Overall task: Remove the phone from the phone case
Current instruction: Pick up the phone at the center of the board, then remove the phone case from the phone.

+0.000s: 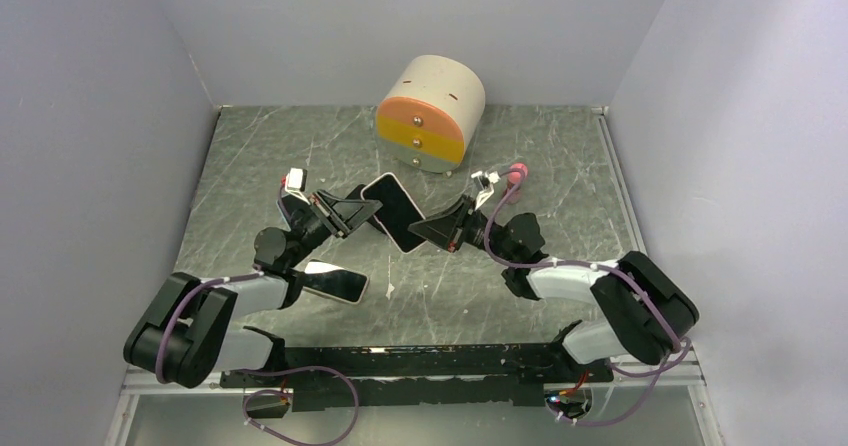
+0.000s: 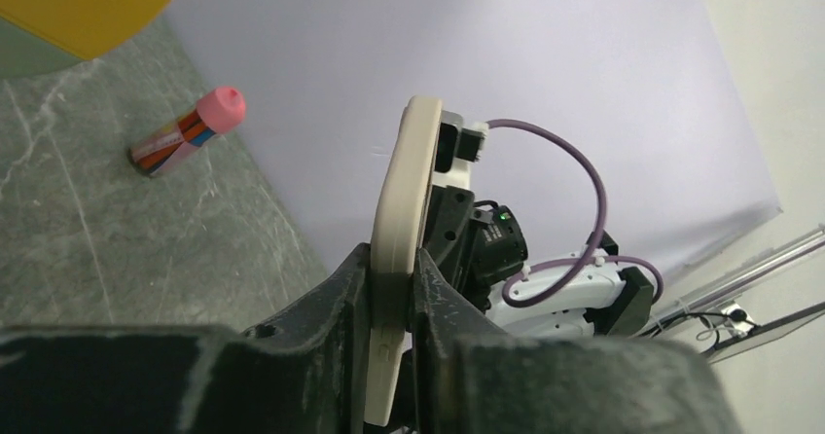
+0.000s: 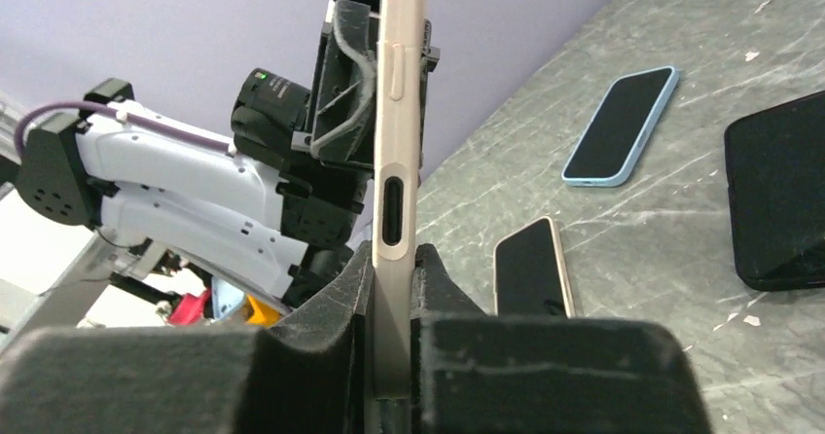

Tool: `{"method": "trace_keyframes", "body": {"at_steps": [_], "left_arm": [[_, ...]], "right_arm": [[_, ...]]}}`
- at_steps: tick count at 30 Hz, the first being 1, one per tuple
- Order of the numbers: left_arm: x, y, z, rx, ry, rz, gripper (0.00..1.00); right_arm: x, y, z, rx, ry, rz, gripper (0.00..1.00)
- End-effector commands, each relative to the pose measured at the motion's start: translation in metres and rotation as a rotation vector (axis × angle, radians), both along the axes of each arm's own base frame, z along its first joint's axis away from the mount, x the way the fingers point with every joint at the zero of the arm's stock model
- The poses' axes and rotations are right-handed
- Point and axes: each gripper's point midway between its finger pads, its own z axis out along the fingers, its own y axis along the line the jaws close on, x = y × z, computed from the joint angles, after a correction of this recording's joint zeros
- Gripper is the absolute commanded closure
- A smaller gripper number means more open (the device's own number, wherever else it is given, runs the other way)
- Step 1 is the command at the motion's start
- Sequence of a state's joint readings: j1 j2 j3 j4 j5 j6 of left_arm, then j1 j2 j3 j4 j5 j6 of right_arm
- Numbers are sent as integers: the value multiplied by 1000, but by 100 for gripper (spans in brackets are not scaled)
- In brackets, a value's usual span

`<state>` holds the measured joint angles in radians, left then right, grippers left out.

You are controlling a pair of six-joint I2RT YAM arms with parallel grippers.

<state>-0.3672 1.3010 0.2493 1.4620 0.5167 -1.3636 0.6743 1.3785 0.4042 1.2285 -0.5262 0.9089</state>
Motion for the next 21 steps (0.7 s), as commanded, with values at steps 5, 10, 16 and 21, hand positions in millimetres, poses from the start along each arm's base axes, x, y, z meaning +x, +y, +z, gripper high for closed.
{"method": "trace_keyframes", "body": {"at_steps": [5,10,16,21], "left_arm": [[-11,-5,21,44,-154,-79,62],[-10,-11,16,56,-153,-122,62],[-10,-15,13,63,-149,-161,87],[-3,-7,18,28,-126,-95,97]], "right_arm": [[-20,-4,45,144,-155,149,100],[-24,-4,49,181,-147,195,100],[-21,-2,47,178,-139,202,100],[-16,-6,42,151,-149,169,70]]}}
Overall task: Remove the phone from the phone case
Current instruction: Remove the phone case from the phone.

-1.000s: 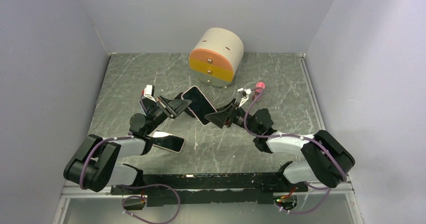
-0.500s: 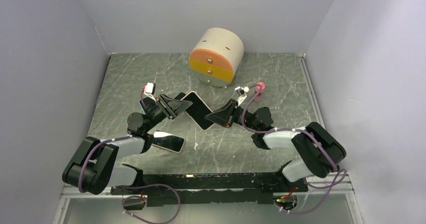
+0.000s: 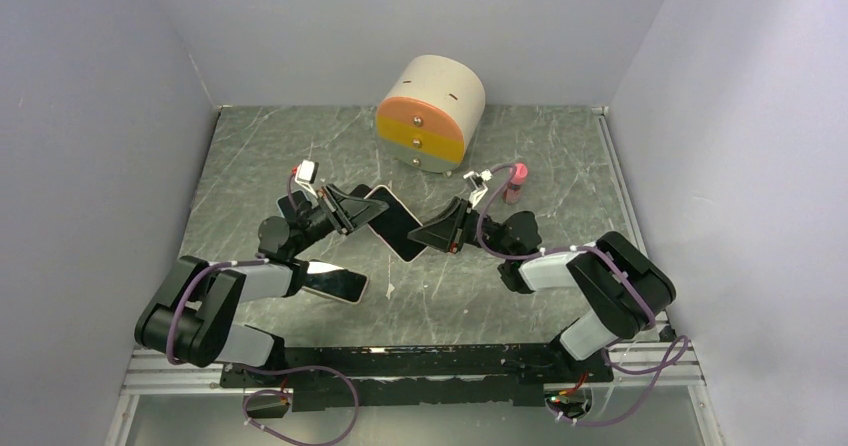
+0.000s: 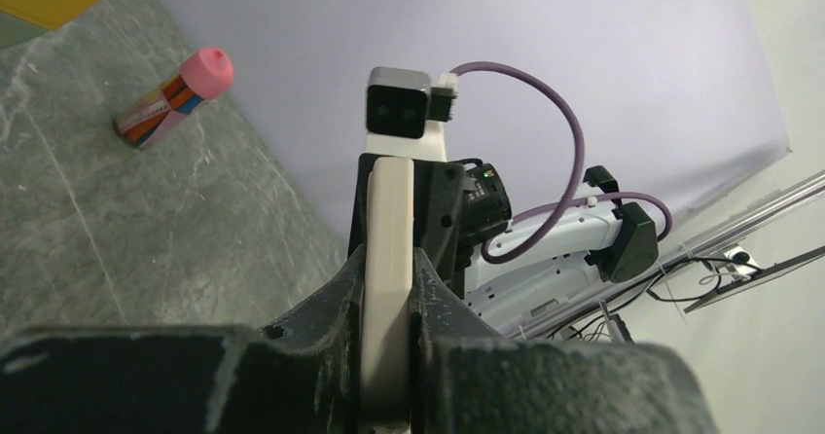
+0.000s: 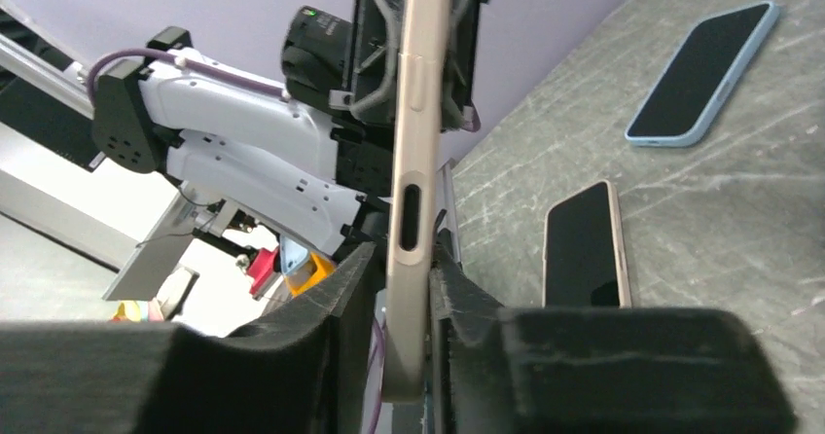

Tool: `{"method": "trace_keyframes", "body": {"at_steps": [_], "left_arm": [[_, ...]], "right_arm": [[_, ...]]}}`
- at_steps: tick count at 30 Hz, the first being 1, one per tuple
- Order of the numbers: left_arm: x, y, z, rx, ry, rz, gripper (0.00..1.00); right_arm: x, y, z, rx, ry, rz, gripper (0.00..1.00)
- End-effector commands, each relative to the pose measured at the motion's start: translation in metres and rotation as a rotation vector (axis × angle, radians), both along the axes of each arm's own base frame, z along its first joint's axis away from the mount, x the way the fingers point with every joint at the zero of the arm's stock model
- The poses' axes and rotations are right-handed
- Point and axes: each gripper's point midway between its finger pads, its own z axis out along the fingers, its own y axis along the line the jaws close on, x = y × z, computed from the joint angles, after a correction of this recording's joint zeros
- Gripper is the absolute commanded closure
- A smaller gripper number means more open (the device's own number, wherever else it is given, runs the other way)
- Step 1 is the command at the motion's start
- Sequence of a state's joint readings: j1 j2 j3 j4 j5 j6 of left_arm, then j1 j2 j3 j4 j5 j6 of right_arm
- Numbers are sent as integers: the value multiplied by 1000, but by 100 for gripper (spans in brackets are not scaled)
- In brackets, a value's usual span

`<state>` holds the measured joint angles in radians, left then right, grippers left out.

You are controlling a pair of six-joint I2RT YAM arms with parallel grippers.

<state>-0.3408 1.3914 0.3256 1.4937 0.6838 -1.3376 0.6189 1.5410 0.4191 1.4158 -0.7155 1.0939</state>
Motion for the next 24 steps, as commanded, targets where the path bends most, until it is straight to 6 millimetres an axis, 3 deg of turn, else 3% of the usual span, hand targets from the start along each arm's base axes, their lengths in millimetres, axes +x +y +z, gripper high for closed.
{"method": "trace_keyframes", "body": {"at_steps": [1,3,8,17,24], "left_arm": [[2,7,22,-58,-43,39,97],[12,9,18,-71,36,70,98],[24,21,31,-158,53,156,97],[34,33,50,-200,83,246,97],[32,40,56,-217,119,279,97]], "right_arm": [[-6,-8,55,127,-249,-14,64],[-6,-7,51,105,-259,-10,57],[-10,-8,45,95,-270,-11,39],[-14,-4,38,42,-312,-38,32],[-12,6,45,2,-377,-56,35]]}}
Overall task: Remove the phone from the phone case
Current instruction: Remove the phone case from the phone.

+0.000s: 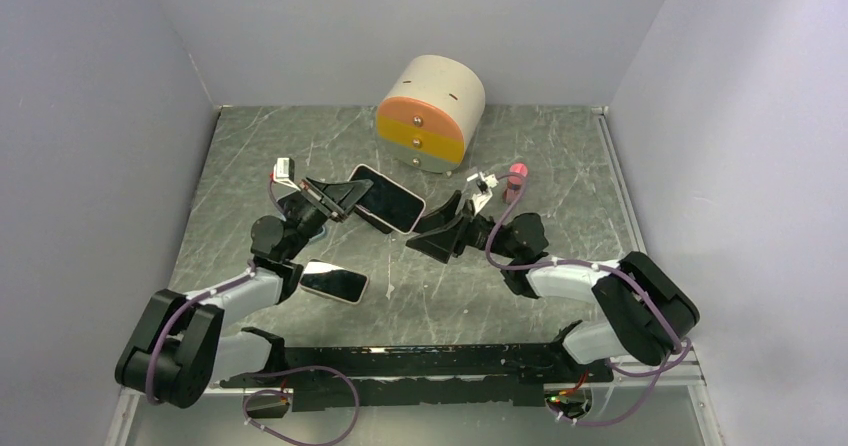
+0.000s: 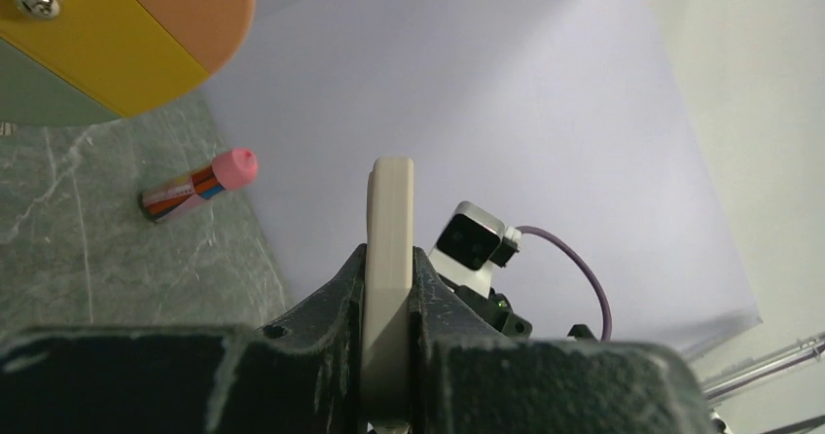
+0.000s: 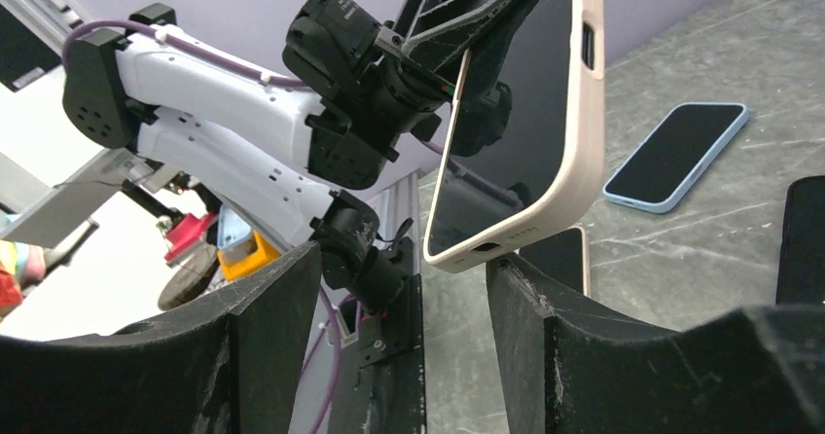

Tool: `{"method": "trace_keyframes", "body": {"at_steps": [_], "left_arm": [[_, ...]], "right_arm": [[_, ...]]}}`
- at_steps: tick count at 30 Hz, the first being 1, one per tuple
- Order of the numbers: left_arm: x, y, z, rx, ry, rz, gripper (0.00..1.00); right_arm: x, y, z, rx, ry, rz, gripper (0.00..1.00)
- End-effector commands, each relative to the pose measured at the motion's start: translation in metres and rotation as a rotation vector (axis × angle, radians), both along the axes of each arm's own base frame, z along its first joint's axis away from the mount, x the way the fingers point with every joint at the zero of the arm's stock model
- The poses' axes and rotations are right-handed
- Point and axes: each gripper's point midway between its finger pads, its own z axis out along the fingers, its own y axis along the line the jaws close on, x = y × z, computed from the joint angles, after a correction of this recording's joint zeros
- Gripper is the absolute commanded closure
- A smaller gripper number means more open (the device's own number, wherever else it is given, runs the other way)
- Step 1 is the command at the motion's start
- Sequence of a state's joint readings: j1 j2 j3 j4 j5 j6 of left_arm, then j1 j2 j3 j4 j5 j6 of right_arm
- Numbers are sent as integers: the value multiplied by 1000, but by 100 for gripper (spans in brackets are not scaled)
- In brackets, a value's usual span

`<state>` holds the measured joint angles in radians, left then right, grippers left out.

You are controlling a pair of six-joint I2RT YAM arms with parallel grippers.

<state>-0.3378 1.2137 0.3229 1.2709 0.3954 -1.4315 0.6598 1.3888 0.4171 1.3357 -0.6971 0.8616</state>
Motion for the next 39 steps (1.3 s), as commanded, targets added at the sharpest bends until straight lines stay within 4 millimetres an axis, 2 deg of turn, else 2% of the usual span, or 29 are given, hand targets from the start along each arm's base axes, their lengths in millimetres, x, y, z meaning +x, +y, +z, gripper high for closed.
{"method": "trace_keyframes", "body": {"at_steps": [1,9,19,31,39], "left_arm": [[1,11,28,-66,-35,53,97],[-5,12,35,-92,-40,36,98],[-8,12,28,-115,-22,16,98],[-11,9,24,-93,-35,5,97],[-8,7,18,-86,18,-9,97]], "right_arm": [[3,9,17,-2,-111,-22,35],[7,17,27,7,-147,-37,41],[11,17,34,24,-168,-60,52],[19,16,36,30,-130,-104,53],[21,21,20,-16,-144,-88,77]]}}
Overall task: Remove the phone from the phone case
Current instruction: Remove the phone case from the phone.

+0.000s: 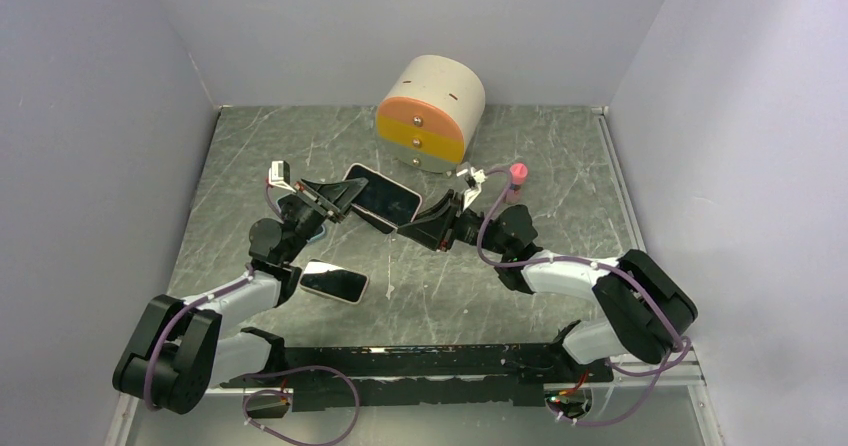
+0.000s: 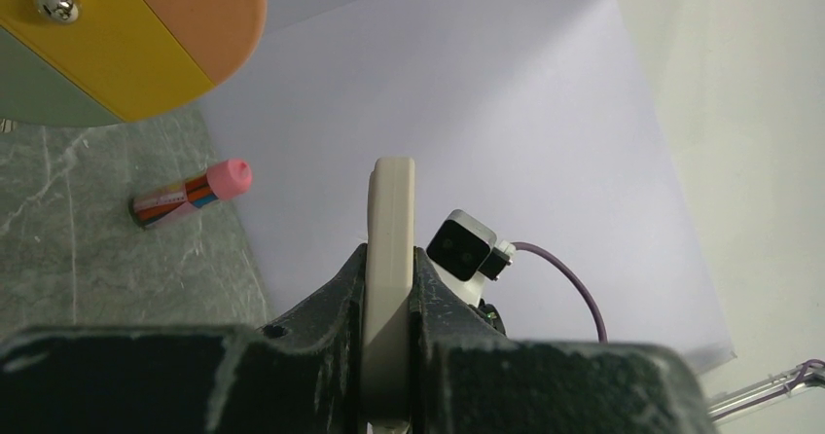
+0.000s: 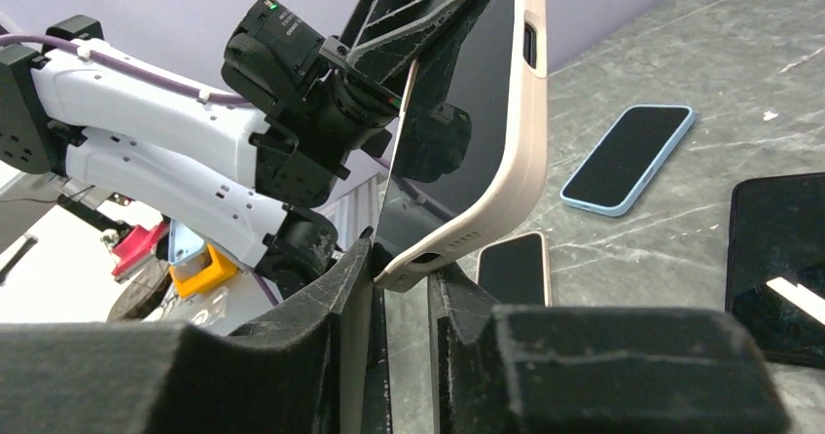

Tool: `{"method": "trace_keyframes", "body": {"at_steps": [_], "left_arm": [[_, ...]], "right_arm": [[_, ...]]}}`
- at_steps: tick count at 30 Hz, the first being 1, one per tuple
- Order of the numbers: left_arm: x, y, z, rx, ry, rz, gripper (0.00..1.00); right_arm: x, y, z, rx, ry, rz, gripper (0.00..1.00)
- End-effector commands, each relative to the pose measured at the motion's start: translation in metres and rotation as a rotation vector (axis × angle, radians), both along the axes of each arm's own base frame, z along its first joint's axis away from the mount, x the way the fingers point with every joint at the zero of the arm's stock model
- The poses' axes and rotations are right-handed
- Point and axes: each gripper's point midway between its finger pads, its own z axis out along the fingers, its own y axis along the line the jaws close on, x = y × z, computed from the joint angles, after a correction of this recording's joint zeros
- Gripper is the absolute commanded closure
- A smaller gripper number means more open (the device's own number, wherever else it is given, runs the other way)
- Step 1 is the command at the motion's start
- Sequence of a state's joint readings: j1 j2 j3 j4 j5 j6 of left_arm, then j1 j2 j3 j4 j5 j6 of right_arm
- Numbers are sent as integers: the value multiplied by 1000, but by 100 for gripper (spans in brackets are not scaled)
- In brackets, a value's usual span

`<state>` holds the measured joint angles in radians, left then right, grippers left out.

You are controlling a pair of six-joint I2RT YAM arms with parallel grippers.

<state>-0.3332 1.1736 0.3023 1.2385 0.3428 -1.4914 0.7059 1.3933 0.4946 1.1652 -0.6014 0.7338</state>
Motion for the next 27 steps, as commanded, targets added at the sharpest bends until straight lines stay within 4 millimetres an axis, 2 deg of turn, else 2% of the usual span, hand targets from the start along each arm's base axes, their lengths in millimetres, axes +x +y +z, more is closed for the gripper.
{"method": "trace_keyframes", "body": {"at_steps": [1,6,20,27], "left_arm": [[-9,-2,15,-25,-30,-40,97],[-9,-7,8,14,6,-68,97],[-20,-27,0,62,2,-318,98],[-34,-33,13,41,-89,-437,97]], "right_arm": [[2,4,22,32,-135,1,78],[4,2,8,-37,-204,-14,93],[8,-4,7,-96,-388,-67,100],[19,-5,8,-80,-351,-117,100]]}}
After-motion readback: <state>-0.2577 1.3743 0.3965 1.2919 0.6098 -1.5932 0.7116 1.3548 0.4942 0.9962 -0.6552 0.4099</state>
